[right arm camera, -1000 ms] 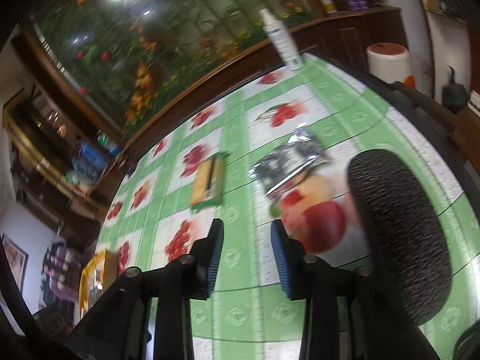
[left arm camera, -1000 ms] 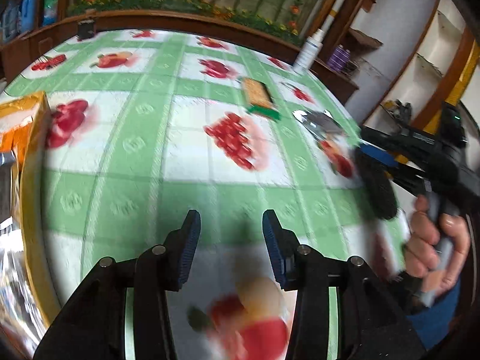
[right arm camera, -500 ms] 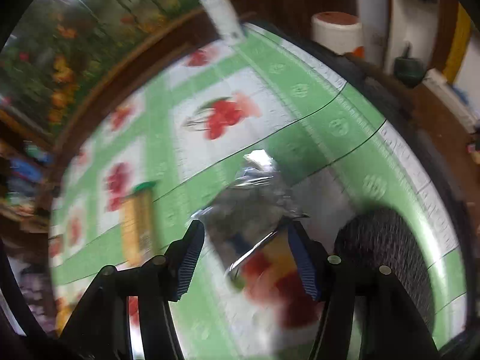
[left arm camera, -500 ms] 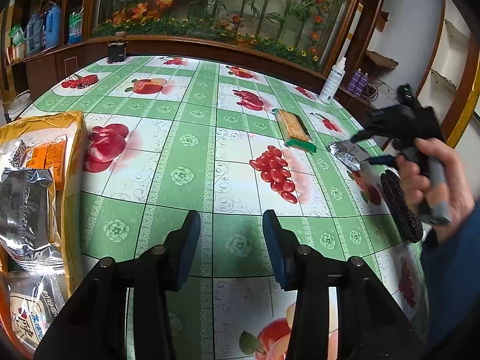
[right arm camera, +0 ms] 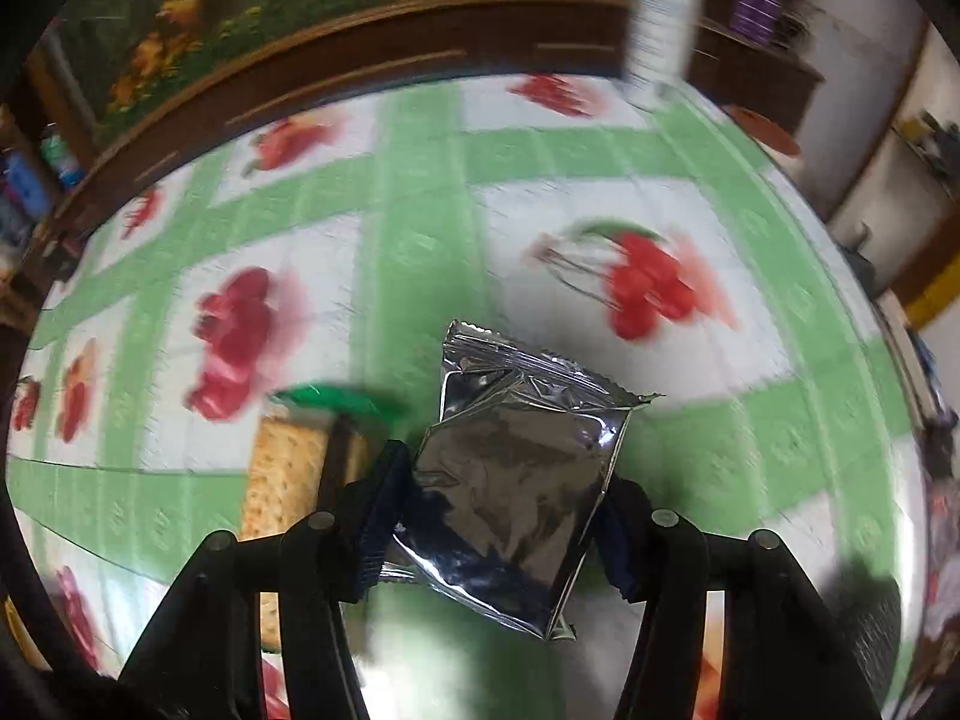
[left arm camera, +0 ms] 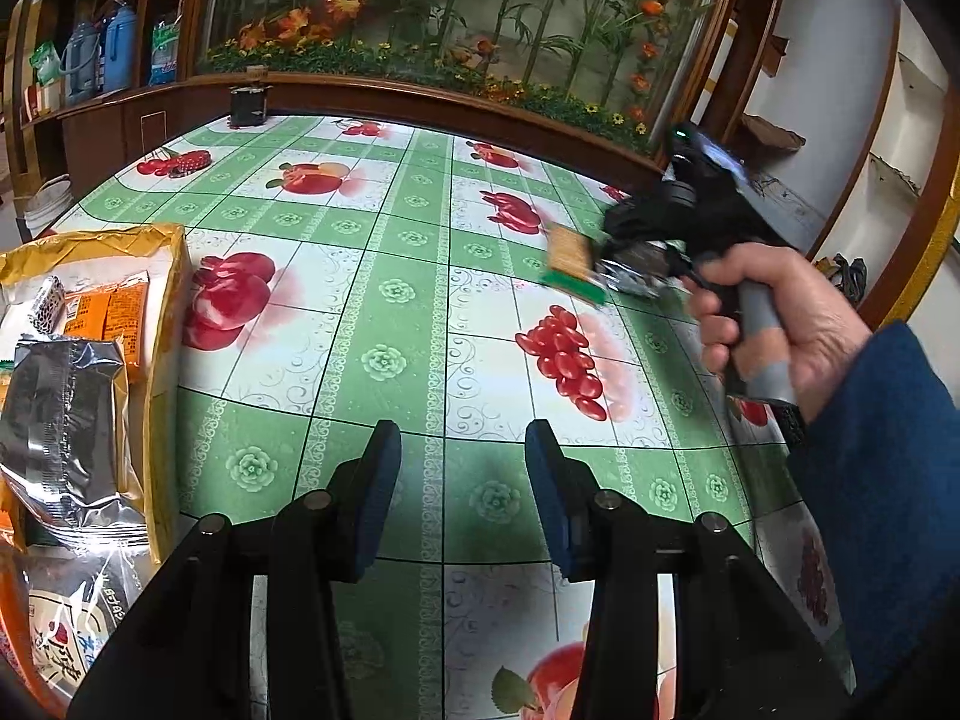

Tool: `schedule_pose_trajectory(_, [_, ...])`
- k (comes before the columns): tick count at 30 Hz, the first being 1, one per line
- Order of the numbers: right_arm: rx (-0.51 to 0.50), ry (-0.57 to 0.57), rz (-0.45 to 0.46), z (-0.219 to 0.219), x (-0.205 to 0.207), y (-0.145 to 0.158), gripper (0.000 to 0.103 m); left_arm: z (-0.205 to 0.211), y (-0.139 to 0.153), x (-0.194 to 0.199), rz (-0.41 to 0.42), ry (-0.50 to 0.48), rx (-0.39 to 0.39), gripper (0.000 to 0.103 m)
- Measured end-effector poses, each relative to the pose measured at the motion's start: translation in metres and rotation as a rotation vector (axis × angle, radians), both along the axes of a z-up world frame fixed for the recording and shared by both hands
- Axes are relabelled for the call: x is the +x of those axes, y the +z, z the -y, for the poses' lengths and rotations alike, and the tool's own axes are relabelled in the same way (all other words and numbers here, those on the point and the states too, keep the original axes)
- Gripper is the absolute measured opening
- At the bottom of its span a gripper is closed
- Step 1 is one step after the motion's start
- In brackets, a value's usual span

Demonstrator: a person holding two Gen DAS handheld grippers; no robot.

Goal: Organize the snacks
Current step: 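Grasp the yellow biscuit stick pack with the left gripper while the right gripper lifts the foil bag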

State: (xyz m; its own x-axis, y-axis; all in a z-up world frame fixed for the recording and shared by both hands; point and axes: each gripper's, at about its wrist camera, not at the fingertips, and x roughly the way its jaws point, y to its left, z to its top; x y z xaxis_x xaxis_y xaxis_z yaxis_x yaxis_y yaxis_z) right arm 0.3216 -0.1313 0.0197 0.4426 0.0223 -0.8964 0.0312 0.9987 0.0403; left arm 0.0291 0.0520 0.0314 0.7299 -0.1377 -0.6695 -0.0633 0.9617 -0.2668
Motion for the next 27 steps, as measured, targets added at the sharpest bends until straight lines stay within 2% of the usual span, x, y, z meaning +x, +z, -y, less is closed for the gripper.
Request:
schedule_pose_trajectory(1, [0.021, 0.031, 0.010, -0.004, 0.003, 0.000, 0.058, -0.001, 0.000, 0.000, 0.002, 0.003, -0.001, 0.040])
schedule_pose_trajectory(6, [-0.044, 0.294, 0.082, -0.058, -0.012, -0.002, 0.057, -0.006, -0.001, 0.001, -0.004, 0.012, -0.022, 0.040])
schedule_pose_trajectory(9, [-0.016, 0.482, 0.070, -0.085, -0.045, -0.003, 0.057, -0.006, 0.000, 0.001, -0.001, 0.014, -0.025, 0.040])
schedule_pose_trajectory(12, [-0.014, 0.564, 0.054, -0.095, -0.080, -0.003, 0.057, -0.006, 0.000, 0.001, -0.002, 0.018, -0.028, 0.040])
schedule_pose_trajectory(19, [0.013, 0.457, 0.010, -0.050, -0.146, -0.003, 0.057, -0.004, -0.002, 0.002, -0.010, 0.011, -0.020, 0.040])
schedule_pose_trajectory(22, [0.040, 0.406, 0.019, -0.022, -0.175, -0.003, 0.057, -0.004, -0.005, 0.007, -0.038, -0.013, -0.068, 0.040])
schedule_pose_trajectory(25, [0.156, 0.333, 0.058, 0.007, -0.192, -0.003, 0.057, -0.004, -0.005, 0.011, -0.093, -0.007, -0.110, 0.040])
schedule_pose_trajectory(27, [0.200, 0.313, 0.072, 0.020, -0.194, -0.002, 0.057, 0.004, 0.002, 0.023, -0.144, -0.044, -0.127, 0.040])
